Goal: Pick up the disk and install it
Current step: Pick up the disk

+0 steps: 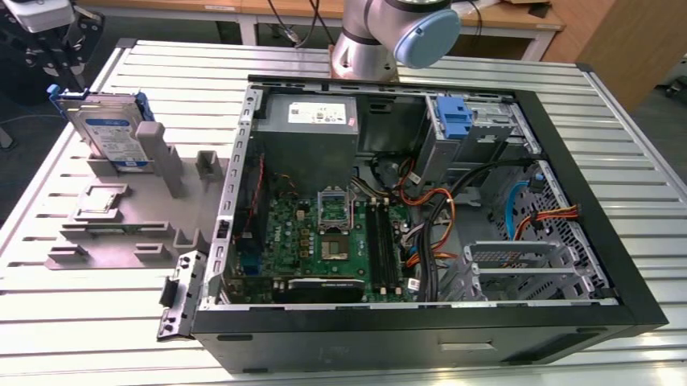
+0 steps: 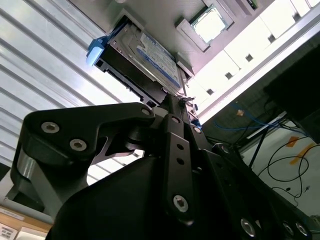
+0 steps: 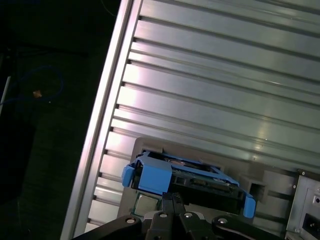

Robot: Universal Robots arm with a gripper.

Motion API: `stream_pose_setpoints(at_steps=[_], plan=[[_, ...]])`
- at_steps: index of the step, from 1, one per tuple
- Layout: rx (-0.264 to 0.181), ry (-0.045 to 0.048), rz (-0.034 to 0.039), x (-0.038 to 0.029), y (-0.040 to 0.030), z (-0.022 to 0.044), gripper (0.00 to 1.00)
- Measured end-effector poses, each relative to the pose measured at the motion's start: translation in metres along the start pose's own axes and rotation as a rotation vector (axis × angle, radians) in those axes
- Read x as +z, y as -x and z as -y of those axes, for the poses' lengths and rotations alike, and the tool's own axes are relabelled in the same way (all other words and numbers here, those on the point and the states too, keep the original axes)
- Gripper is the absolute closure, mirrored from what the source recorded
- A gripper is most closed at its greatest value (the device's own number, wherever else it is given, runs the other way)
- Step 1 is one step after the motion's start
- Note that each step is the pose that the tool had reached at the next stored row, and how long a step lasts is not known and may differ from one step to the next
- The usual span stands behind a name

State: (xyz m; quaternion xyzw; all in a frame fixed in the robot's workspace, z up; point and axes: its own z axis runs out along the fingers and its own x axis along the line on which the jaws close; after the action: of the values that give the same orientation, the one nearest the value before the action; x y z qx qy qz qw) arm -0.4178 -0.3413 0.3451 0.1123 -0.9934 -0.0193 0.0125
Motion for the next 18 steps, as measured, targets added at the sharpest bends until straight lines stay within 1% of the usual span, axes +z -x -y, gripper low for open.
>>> stream_pose_setpoints(at_steps=[4, 9, 18], plan=[[-0.017, -0.0003, -0.0007, 0.0, 0.0, 0.0, 0.9], [-0.05, -0.001, -0.0021, 0.0, 0.0, 0.0, 0.9], [-0.211, -0.0043, -0.0086, 0.0002, 0.0, 0.0, 0.9]])
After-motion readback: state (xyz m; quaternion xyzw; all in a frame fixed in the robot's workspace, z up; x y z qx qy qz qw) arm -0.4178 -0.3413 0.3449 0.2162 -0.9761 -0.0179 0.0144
